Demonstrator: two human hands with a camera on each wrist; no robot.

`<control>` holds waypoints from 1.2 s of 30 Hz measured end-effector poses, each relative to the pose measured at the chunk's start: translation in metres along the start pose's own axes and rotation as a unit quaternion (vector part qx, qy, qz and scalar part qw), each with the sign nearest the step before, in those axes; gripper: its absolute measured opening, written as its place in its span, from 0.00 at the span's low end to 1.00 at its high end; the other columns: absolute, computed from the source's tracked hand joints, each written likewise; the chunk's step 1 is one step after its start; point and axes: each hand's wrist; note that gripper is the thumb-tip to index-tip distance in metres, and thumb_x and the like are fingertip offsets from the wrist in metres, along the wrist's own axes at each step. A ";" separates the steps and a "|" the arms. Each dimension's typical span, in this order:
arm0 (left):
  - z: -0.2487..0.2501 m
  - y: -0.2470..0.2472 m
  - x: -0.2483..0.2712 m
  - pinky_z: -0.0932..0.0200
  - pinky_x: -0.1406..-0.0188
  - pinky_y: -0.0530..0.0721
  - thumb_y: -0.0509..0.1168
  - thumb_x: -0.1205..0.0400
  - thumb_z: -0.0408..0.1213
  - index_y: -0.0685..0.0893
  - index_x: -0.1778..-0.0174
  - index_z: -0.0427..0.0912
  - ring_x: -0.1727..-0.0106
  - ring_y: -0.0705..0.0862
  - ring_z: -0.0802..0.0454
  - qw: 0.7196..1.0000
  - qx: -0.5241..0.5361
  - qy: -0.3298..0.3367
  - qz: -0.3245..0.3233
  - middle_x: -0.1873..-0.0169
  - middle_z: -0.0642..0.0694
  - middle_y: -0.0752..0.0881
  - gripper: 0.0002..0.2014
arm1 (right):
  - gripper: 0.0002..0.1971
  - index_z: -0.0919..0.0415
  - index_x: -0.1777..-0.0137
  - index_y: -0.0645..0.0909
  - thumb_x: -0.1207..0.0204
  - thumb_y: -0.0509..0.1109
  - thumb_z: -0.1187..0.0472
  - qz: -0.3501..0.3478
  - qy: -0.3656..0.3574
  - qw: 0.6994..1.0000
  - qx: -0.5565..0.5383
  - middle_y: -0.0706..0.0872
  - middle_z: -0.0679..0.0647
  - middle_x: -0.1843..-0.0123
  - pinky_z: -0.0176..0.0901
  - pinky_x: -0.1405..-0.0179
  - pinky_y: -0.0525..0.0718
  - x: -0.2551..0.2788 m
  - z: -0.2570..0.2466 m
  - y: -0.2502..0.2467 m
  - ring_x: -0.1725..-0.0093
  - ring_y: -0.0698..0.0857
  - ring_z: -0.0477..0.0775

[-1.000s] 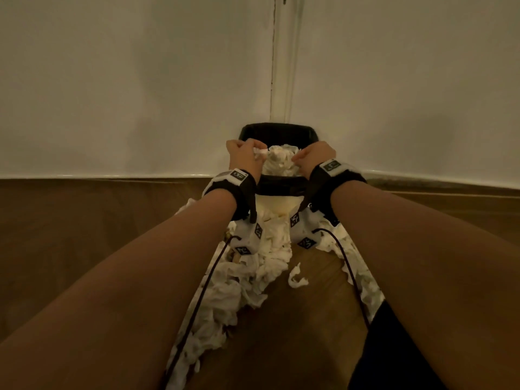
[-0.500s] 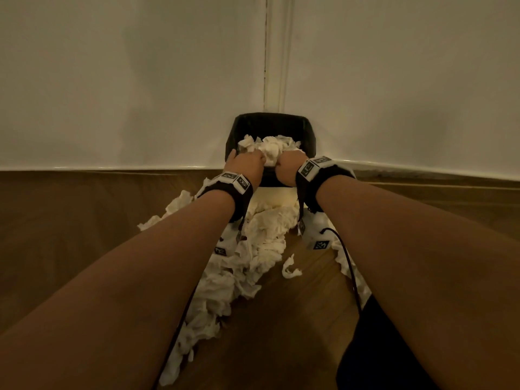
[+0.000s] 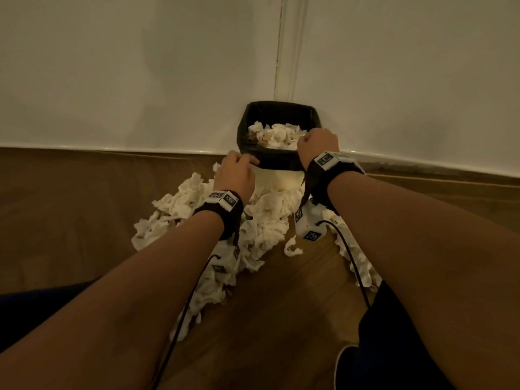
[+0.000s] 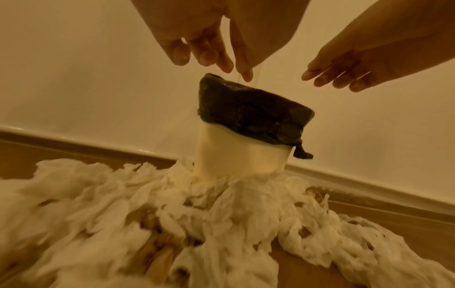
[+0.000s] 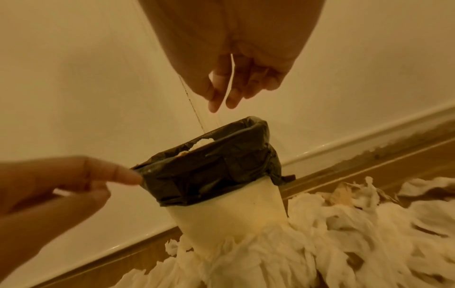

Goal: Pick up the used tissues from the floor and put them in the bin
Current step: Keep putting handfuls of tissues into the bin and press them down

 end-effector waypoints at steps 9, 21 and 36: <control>-0.020 0.019 0.057 0.52 0.49 0.80 0.53 0.15 0.37 0.79 0.41 0.47 0.48 0.80 0.44 0.987 -0.022 -0.011 -0.159 0.44 0.44 0.79 0.12 | 0.19 0.67 0.54 0.84 0.17 0.59 0.52 -0.107 0.086 0.989 -0.050 0.84 0.60 0.59 0.42 0.60 0.74 0.065 0.033 0.058 0.59 0.81 0.59; -0.015 0.068 0.090 0.46 0.30 0.64 0.61 0.18 0.36 0.82 0.41 0.52 0.30 0.69 0.44 0.939 -0.177 0.077 -0.284 0.35 0.47 0.74 0.12 | 0.13 0.66 0.40 0.82 0.19 0.60 0.64 -0.269 0.084 0.960 -0.003 0.84 0.63 0.41 0.46 0.51 0.81 0.095 0.041 0.111 0.47 0.83 0.62; -0.026 0.120 0.086 0.40 0.30 0.59 0.60 0.19 0.39 0.76 0.31 0.50 0.26 0.61 0.41 0.896 -0.273 0.101 -0.335 0.28 0.46 0.70 0.19 | 0.19 0.54 0.26 0.67 0.16 0.57 0.57 -0.266 0.147 0.953 0.003 0.58 0.63 0.22 0.55 0.33 0.71 0.132 0.062 0.162 0.26 0.62 0.69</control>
Point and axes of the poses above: each hand's wrist, its own x-axis away from the middle knuckle, its own y-axis out of the palm, z = x × y
